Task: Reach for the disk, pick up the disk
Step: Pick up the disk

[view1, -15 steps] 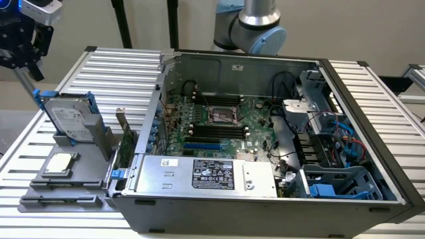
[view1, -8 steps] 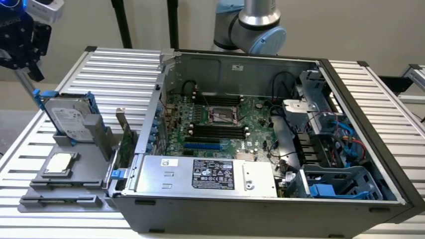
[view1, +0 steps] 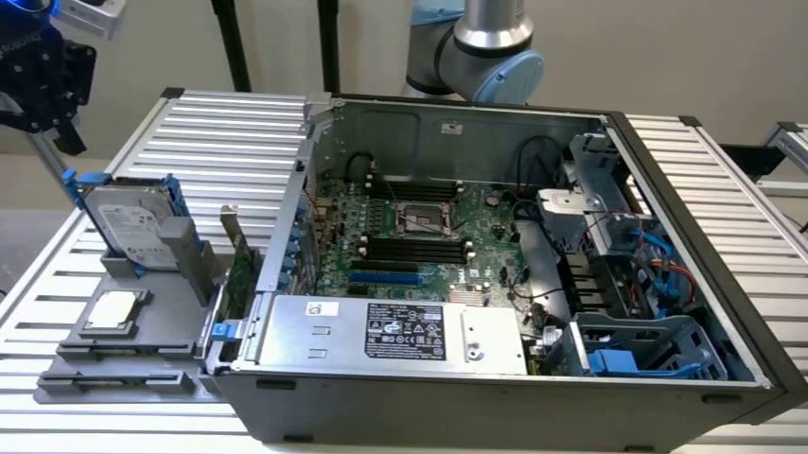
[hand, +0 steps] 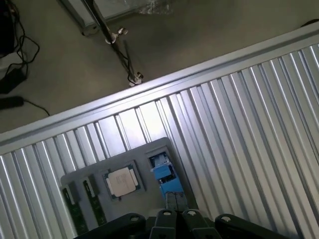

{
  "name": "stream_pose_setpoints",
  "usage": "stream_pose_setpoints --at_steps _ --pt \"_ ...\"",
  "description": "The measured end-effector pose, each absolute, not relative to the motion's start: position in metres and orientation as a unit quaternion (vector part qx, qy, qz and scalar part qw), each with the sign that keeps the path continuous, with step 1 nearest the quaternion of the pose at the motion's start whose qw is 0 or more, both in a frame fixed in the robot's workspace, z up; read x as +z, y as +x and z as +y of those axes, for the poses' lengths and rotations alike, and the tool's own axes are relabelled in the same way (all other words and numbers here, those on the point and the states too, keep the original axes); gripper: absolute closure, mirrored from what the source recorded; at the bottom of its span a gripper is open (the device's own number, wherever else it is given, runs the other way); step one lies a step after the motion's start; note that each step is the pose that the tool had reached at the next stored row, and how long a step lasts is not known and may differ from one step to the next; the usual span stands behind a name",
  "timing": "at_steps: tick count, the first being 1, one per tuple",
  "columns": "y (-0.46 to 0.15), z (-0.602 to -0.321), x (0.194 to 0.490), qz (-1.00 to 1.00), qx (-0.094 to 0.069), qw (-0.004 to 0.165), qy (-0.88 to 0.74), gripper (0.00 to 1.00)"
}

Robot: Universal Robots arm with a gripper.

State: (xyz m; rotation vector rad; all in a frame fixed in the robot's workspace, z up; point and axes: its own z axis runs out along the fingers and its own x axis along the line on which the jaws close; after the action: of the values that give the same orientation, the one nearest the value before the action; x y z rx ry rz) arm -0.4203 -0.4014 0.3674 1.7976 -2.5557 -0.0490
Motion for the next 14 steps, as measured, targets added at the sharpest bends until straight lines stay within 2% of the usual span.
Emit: stream_pose_setpoints --at_steps 14 --pt "-0.4192 -0.4014 0.3637 -0.757 -0.008 0.000 0.653 0.89"
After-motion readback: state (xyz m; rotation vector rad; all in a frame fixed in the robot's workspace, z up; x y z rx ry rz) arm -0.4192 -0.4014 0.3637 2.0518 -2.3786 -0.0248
